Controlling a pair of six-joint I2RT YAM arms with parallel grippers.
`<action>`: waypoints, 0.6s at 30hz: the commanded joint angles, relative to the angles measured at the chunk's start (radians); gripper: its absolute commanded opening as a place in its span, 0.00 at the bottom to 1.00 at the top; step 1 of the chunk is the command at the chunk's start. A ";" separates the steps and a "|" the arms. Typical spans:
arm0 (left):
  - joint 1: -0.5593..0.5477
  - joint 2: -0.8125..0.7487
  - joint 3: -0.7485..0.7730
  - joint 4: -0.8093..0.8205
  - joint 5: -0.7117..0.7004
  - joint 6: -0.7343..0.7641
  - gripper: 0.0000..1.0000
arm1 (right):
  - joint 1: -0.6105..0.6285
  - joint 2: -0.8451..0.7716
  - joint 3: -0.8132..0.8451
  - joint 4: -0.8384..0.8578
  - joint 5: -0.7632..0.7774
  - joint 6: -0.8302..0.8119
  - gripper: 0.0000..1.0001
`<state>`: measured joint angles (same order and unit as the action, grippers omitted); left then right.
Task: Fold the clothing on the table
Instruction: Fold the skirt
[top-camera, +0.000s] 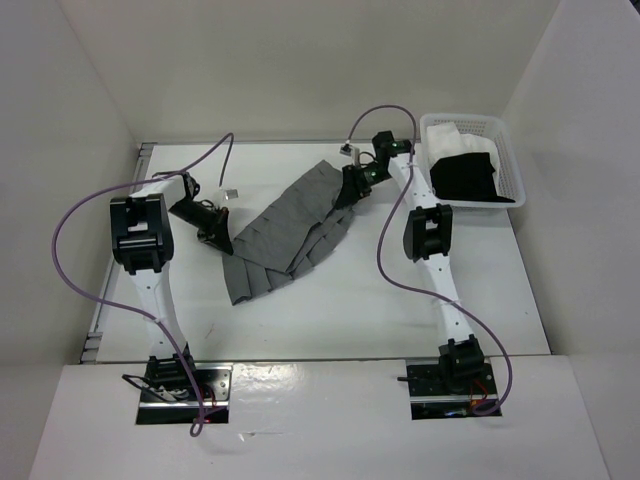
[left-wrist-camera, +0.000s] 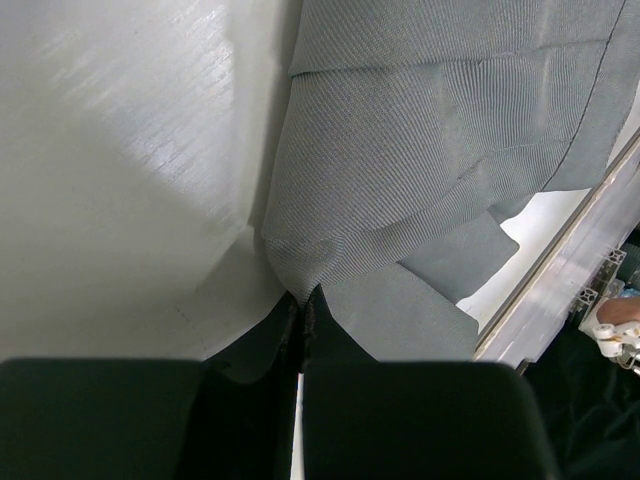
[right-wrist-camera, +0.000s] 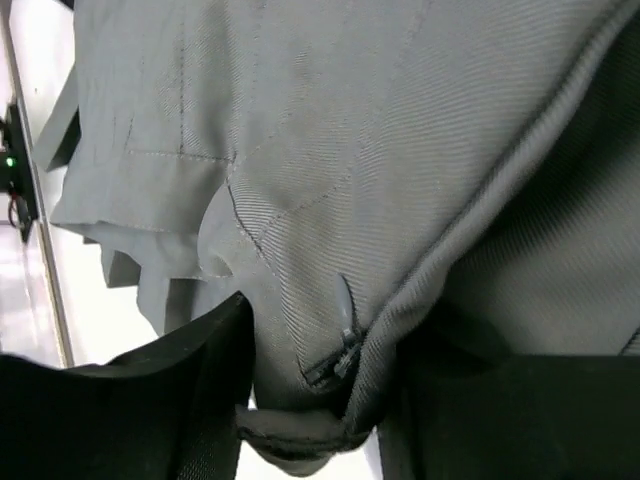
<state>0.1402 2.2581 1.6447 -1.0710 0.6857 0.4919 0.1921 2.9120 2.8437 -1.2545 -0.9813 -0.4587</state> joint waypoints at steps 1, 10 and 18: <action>-0.004 0.034 0.010 0.082 -0.087 0.033 0.00 | -0.009 -0.016 0.011 -0.006 0.058 -0.009 0.52; -0.004 0.043 0.020 0.072 -0.097 0.051 0.00 | -0.060 -0.129 -0.069 -0.022 0.122 -0.009 0.76; -0.004 0.080 0.049 0.054 -0.097 0.071 0.00 | -0.079 -0.197 -0.155 -0.043 0.102 -0.040 0.51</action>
<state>0.1390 2.2772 1.6752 -1.0985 0.6781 0.4969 0.1181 2.7720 2.7193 -1.2743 -0.8932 -0.4793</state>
